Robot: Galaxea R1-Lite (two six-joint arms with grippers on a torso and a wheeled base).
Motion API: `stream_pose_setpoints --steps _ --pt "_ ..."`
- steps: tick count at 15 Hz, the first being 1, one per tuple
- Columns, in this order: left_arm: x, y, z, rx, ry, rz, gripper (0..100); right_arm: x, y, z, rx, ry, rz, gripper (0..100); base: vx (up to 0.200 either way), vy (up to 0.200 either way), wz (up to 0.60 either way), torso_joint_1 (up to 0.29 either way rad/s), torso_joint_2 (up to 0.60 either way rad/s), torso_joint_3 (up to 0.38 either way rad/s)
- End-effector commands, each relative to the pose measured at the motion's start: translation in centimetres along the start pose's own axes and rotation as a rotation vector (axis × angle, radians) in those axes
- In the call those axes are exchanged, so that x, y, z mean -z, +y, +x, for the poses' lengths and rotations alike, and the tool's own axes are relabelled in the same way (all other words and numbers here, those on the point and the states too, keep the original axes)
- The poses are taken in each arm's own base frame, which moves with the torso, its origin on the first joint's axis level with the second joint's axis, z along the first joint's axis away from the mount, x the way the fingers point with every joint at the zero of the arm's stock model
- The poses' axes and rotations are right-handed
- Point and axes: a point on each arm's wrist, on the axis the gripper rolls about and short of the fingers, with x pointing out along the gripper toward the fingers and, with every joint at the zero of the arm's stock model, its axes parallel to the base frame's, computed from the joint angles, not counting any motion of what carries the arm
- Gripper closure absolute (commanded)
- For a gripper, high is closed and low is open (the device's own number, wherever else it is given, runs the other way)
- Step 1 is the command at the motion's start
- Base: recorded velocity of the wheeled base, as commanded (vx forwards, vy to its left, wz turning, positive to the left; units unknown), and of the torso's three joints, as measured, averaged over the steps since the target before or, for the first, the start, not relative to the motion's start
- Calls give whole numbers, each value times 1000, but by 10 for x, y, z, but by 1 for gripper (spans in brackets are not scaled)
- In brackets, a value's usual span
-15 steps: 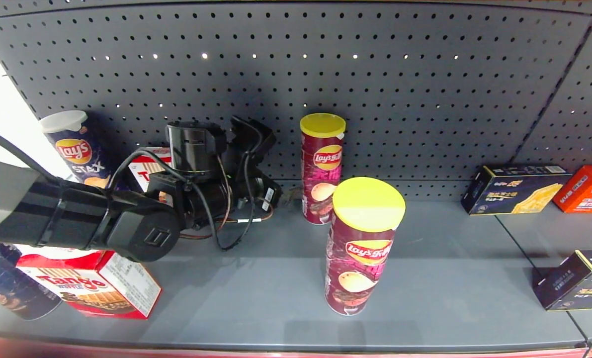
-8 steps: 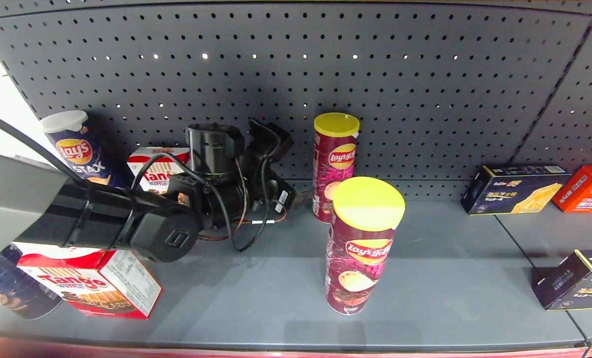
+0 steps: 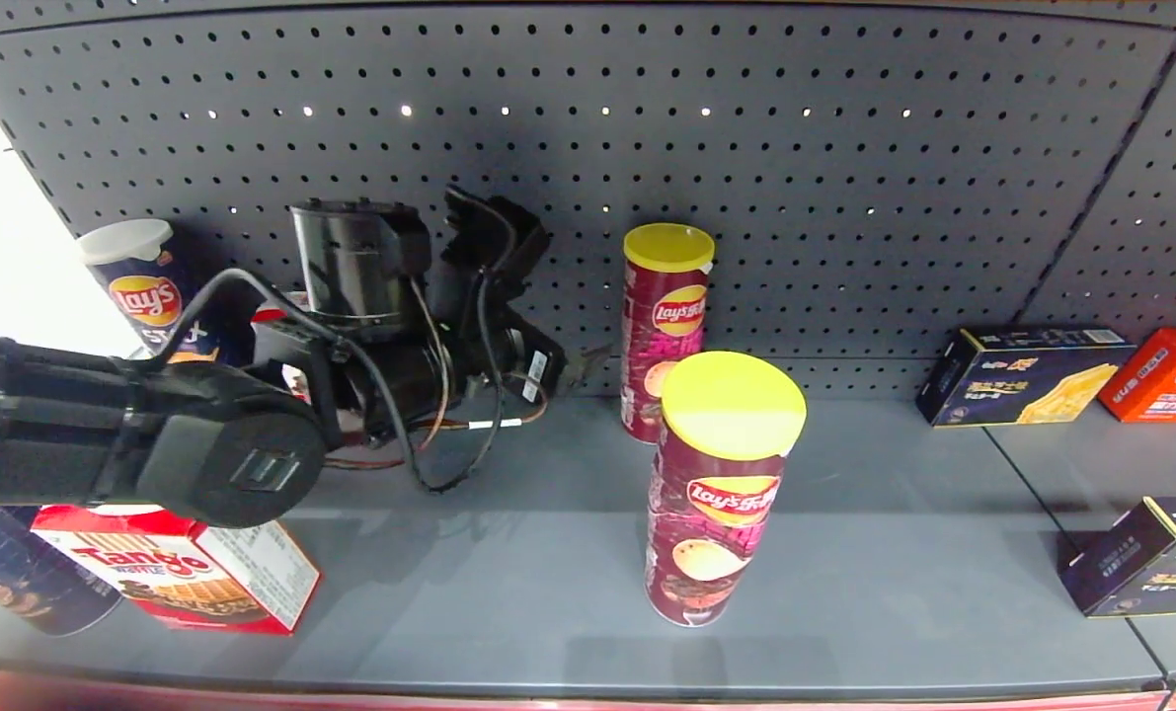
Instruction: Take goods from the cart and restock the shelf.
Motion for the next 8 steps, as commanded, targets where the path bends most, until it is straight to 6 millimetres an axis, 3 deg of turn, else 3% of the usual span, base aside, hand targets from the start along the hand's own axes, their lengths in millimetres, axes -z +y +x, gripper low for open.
stream_pose_setpoints --steps 1,3,5,6,7,8 --pt "-44 -8 -48 29 -104 -36 0 0 0 0 1 1 0 0 0 0 0 0 0 0" --pt "-63 -19 -77 64 -168 -106 0 0 0 0 -1 1 0 0 0 0 0 0 0 0" --pt "-67 -18 -125 37 -211 -109 0 0 0 0 -1 1 0 0 0 0 0 0 0 0" --pt "-63 -19 -153 42 -236 -108 0 0 0 0 1 1 0 0 0 0 0 0 0 0" --pt "-55 -23 -206 65 -291 -112 0 0 0 0 -1 1 0 0 0 0 0 0 0 0" --pt "-46 -23 -238 57 -318 -113 0 0 0 0 -1 1 0 0 0 0 0 0 0 0"
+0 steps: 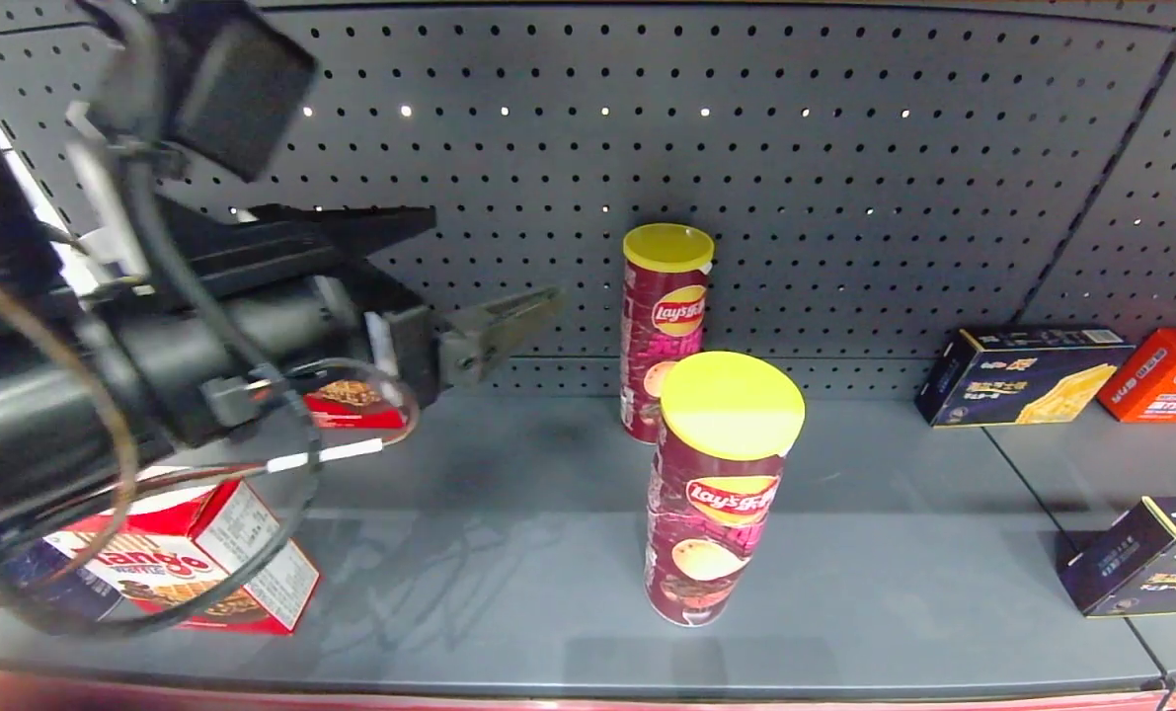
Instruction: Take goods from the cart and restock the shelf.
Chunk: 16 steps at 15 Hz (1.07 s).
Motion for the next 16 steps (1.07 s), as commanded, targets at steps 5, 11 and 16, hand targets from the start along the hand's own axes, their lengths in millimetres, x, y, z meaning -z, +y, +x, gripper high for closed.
stream_pose_setpoints --steps 5,11,16 --pt "28 -4 -212 -178 -123 79 0 0 0 0 -2 1 0 0 0 0 0 0 0 0" --pt "108 -33 -254 -467 -108 106 0 0 0 0 1 1 0 0 0 0 0 0 0 0" --pt "168 -44 -253 -554 -18 80 0 0 0 0 0 1 0 0 0 0 0 0 0 0"
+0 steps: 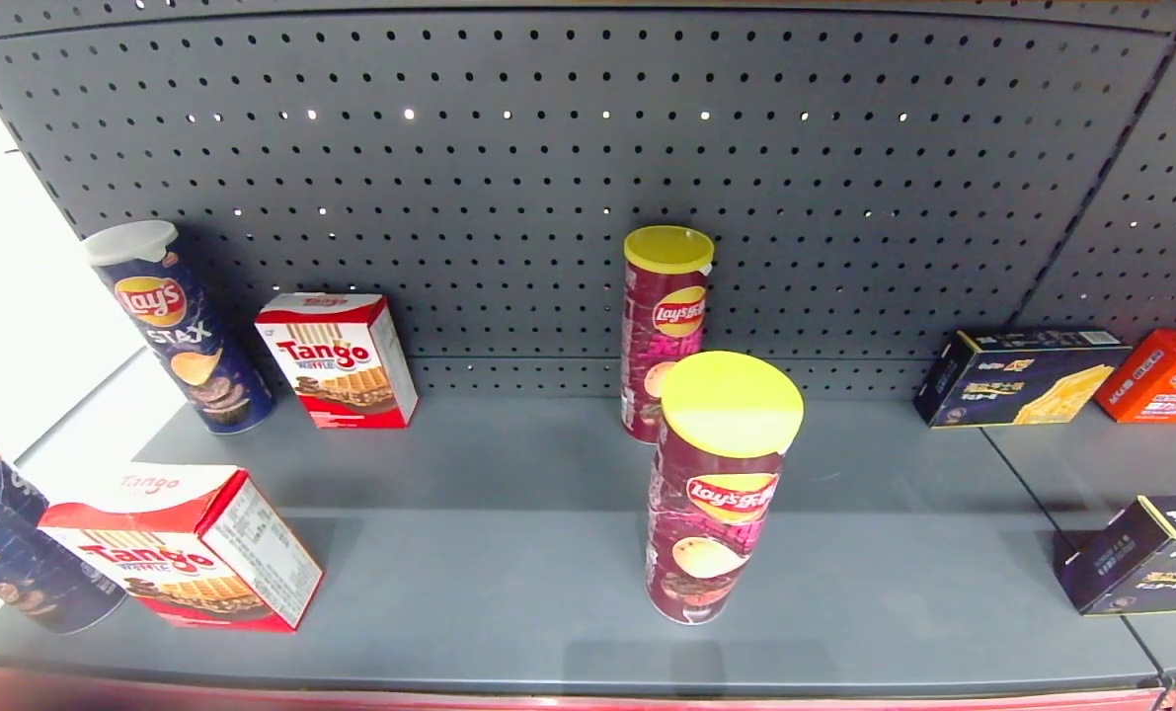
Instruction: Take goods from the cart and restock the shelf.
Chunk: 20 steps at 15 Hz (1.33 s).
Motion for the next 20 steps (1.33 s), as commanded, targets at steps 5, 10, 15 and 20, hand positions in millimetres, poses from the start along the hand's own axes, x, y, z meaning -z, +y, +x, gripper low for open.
stream_pose_setpoints --steps 5,10,15,20 --pt "30 -11 -13 81 121 -64 0 0 0 0 1 1 0 0 0 0 0 0 0 0" --pt "30 -10 -13 59 130 -98 0 0 0 0 1 1 0 0 0 0 0 0 0 0" --pt "32 -3 -13 -273 215 -102 0 0 0 0 1 1 0 0 0 0 0 0 0 0" --pt "36 -7 -13 -128 203 -178 0 0 0 0 -9 1 -2 0 0 0 0 0 0 0"
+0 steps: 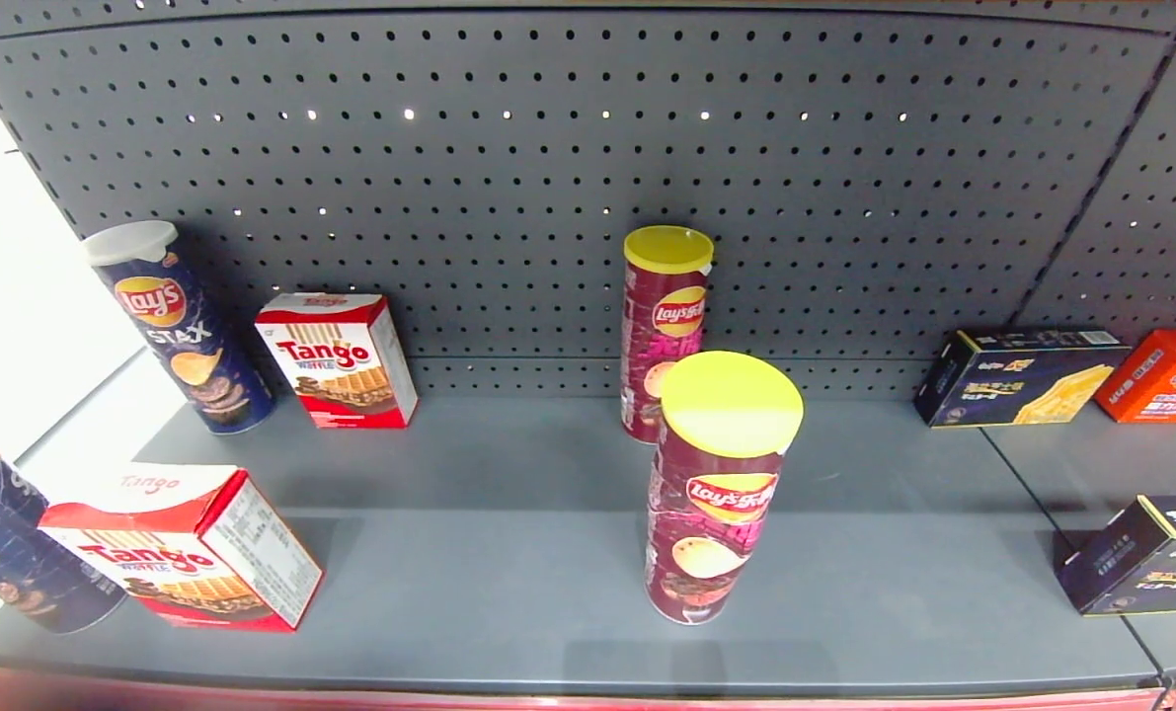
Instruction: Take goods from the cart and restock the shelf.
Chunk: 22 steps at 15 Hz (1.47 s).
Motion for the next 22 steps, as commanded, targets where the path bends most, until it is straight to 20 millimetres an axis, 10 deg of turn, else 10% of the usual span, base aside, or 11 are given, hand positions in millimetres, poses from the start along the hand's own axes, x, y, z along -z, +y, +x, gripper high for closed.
stream_pose_setpoints --steps 1,3,4,8,15,22 --pt "0 0 1 -4 6 4 0 0 0 0 -6 3 -4 0 0 0 0 0 0 0" --pt "0 0 1 -7 6 5 0 -1 0 0 -9 -3 -6 0 0 0 0 0 0 0" --pt "0 0 1 -1 6 5 0 -75 0 -4 -24 -76 1 0 0 0 0 0 0 0" --pt "0 0 0 20 4 45 0 -153 7 43 -334 -10 -14 0 0 0 0 0 0 0" --pt "0 0 0 11 4 1 0 -138 48 116 -713 162 -164 0 0 0 0 0 0 0" --pt "0 0 0 14 4 4 0 -132 131 193 -825 222 -191 0 0 0 0 0 0 0"
